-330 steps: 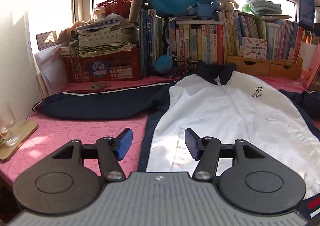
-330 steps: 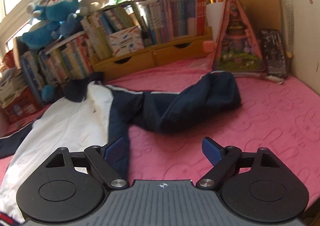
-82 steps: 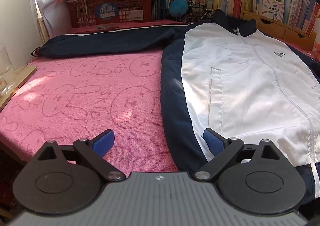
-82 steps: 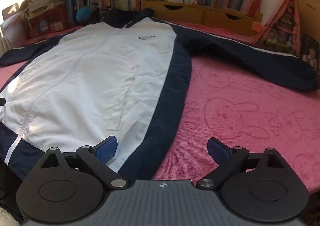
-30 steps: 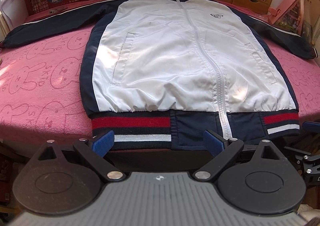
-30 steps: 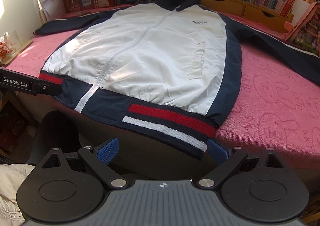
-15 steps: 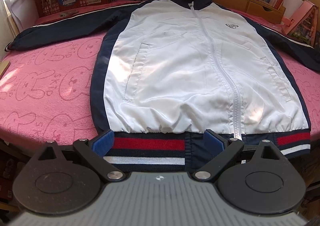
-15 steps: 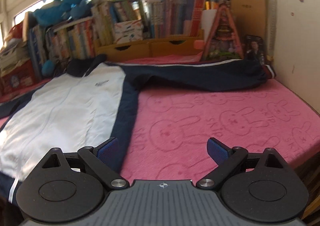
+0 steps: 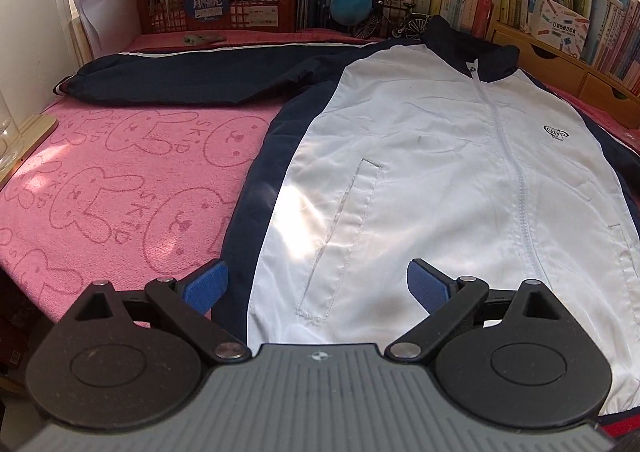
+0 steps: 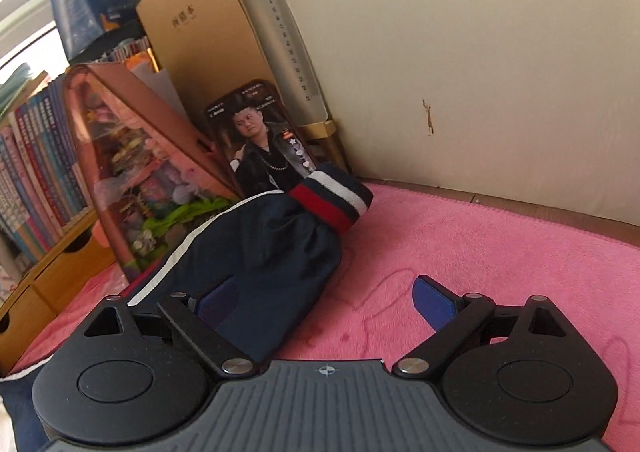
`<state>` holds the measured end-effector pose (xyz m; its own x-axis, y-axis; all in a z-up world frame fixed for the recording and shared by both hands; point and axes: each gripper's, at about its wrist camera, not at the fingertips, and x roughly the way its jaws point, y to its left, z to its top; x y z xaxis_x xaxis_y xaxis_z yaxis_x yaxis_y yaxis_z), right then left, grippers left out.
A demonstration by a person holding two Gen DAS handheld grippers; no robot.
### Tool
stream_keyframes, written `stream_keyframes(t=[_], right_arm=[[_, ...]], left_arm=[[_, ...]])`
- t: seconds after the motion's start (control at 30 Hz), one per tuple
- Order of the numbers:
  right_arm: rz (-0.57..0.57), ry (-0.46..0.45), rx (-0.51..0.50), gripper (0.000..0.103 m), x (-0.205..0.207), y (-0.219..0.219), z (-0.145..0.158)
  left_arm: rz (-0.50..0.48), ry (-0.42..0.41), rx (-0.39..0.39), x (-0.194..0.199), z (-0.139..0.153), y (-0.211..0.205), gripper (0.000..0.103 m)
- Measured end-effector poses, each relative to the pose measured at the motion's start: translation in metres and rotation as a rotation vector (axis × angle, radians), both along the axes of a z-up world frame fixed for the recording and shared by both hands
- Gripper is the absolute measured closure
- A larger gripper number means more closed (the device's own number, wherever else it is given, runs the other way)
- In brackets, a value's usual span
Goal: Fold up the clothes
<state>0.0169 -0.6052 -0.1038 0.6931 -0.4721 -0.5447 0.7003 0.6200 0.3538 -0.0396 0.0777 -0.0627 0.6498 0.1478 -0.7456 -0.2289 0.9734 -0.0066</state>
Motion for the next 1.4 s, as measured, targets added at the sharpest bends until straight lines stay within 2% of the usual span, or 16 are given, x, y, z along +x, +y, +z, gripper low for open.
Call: stream_keyframes(t=[0.1,0.17,0.2,0.23,0.27,0.33,0.53,0.73,0.83,0.9,0.97,1.03,1.07,1.13,1.23,1.4], right_arm=[[0.042,0.028,0.030,0.009,0.024,-0.011,-0.010],[0.049,0.049,-0.009,0.019,0.037,-0.010,-0.012],[0.056,0.069,-0.031,0.034,0.044,-0.008,-0.012],[0.062,0.086,-0.045,0.057,0.051,-0.006,-0.012],[0.067,0.090,-0.041,0.062,0.055,-0.004,-0.011],[0.098,0.056,-0.027,0.086,0.056,0.001,-0.006],[0.267,-0.075,-0.180,0.094,0.054,0.070,0.047],[0.649,-0.158,-0.381,0.095,0.099,0.222,0.103],[0.889,-0.162,-0.400,0.095,0.128,0.317,0.110],[1.051,-0.091,-0.437,0.094,0.147,0.384,0.095],[1.179,-0.002,-0.443,0.085,0.155,0.440,0.072],[1.280,0.067,-0.445,0.064,0.153,0.478,0.051],[1.318,0.088,-0.467,0.058,0.144,0.494,0.042],[1.347,0.097,-0.535,0.044,0.124,0.506,0.036],[1.346,0.077,-0.592,0.029,0.095,0.495,0.040],[1.200,0.123,-0.641,0.024,0.066,0.444,0.041]], left_arm=[[0.021,-0.005,0.026,0.015,-0.005,0.000,0.005],[0.049,0.000,0.025,0.025,-0.011,0.002,0.005],[0.064,0.001,0.018,0.028,-0.013,0.004,0.005],[0.079,0.002,0.010,0.031,-0.016,0.007,0.005],[0.092,-0.001,-0.002,0.032,-0.019,0.010,0.004],[0.105,-0.011,-0.013,0.033,-0.023,0.014,0.001],[0.044,-0.060,0.018,0.033,-0.027,0.014,0.000],[0.011,-0.143,0.038,0.026,-0.032,0.011,0.000],[0.005,-0.150,0.033,0.026,-0.032,0.012,0.000],[0.002,-0.157,0.027,0.025,-0.033,0.013,0.000],[0.006,-0.157,0.019,0.024,-0.033,0.015,0.000],[0.004,-0.152,0.001,0.023,-0.031,0.018,0.000],[0.006,-0.140,-0.023,0.022,-0.027,0.022,0.001],[0.023,-0.161,-0.158,0.018,-0.013,0.035,0.003],[-0.027,-0.262,-0.444,0.026,0.017,0.055,0.001],[-0.150,-0.335,-0.582,0.095,0.034,0.031,0.000]])
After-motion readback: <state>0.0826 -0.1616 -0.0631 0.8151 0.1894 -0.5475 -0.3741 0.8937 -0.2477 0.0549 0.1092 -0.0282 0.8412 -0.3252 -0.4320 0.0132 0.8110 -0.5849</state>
